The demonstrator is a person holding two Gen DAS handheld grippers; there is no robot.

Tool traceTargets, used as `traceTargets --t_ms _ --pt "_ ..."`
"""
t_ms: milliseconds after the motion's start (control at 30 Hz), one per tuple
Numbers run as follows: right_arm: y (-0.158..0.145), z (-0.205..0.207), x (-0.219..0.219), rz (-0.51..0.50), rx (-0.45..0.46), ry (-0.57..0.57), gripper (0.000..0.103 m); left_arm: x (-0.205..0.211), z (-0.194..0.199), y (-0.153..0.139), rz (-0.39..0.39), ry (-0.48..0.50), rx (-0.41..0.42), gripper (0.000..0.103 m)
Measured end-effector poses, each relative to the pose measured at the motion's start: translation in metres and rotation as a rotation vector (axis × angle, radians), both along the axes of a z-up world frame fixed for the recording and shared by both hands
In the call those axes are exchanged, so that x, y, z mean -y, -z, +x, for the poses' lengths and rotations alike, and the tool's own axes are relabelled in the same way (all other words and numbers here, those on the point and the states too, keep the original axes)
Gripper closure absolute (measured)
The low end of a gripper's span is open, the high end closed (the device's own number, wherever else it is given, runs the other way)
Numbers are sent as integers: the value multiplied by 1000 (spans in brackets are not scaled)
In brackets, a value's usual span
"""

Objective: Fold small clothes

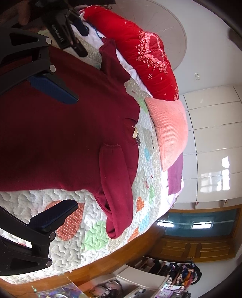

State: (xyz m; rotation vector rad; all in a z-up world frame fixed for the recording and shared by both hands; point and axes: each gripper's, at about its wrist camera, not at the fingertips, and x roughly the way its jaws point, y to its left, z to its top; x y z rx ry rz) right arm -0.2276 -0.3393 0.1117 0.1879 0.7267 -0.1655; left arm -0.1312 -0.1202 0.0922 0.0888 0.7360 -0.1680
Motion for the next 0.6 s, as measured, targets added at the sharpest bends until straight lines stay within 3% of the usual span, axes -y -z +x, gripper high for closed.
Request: traceTargets --t_ms 600 --pt "2 14 -10 -2 -39 6 1 8 0 1 4 22 -18 13"
